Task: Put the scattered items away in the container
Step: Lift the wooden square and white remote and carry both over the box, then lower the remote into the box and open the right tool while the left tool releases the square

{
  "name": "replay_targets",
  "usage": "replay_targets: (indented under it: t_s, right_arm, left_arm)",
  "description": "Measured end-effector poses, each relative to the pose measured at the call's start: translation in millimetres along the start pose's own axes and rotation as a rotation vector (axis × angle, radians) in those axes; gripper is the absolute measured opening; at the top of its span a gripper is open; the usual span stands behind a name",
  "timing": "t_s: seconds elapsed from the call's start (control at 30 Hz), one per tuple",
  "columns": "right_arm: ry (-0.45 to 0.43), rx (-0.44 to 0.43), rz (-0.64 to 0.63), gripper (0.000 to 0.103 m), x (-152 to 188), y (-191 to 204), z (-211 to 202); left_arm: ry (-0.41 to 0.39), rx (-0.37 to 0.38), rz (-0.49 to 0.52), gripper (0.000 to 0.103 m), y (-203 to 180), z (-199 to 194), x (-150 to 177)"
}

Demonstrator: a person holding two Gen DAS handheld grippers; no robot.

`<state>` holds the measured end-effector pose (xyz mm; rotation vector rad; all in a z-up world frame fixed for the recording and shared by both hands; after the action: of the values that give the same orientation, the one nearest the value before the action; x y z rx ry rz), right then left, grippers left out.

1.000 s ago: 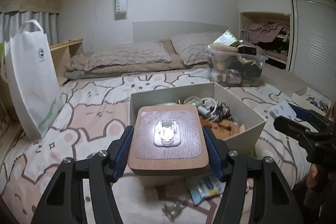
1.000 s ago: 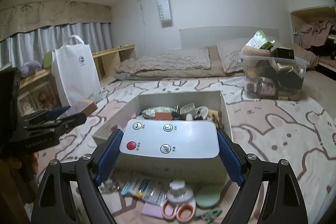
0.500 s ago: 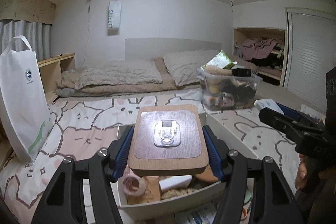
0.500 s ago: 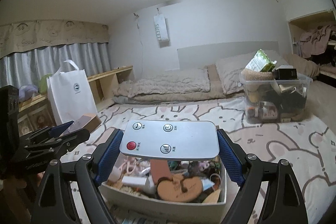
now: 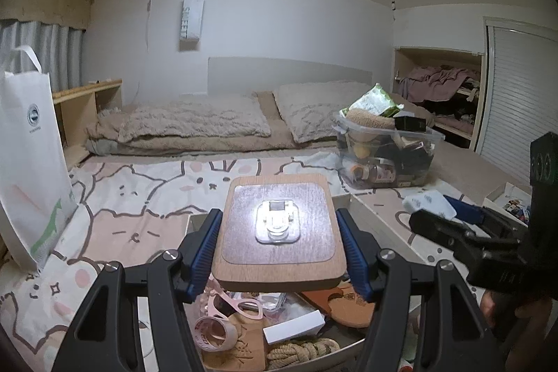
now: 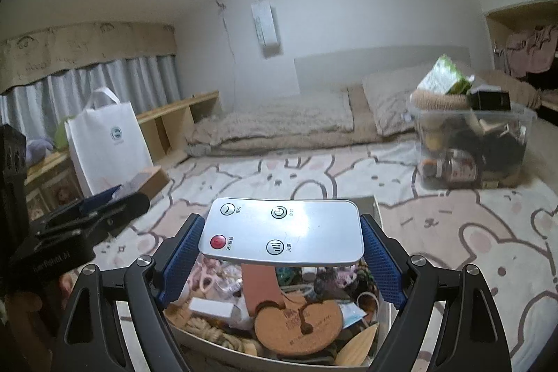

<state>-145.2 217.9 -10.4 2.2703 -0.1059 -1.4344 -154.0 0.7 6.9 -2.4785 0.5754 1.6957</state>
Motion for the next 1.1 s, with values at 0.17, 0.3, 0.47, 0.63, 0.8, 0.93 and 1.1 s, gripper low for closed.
replay_targets:
  t_s: [0.17,0.3,0.47,0.63,0.8,0.93,1.1]
  right_arm:
    - [0.071,0.017,0.008,0.088,14,-8,21]
    - [0.135,0.029,0.007,0.088,28,-11,37]
    - [0.204,0.050,-0.008,0.088,43,-10,51]
    - [0.233,0.068,-0.020,0.088,51,-9,55]
    - [0.239,0.069,-0.006,0.088,52,-13,52]
    - [0.263,0.091,-0.005,0.088,53,-16,55]
    - [0.270,0.106,-0.008,0.096,57,-17,57]
  left_arm:
    - [0.045,0.006,-0.017,0.064,1,18,12]
    - [0.085,0.014,-0.040,0.064,5,33,24]
    - [0.124,0.014,-0.059,0.064,8,46,36]
    - [0.157,0.012,-0.088,0.064,16,55,45]
    - [0.180,0.015,-0.097,0.064,17,60,51]
    - [0.200,0.026,-0.093,0.064,13,65,53]
    - [0.223,0.035,-0.082,0.064,10,74,56]
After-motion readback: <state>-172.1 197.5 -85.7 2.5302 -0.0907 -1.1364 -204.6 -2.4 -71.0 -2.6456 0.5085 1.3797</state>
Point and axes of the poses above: each gripper's, at about its wrist camera, not at the fingertips, and z roughly the way its jaws point, y to its left, x to its underside, the point moved 1 cm from there along z, roughly the way its jaws point, and after that the axes turned 12 degrees about z, right-handed, at the moved point
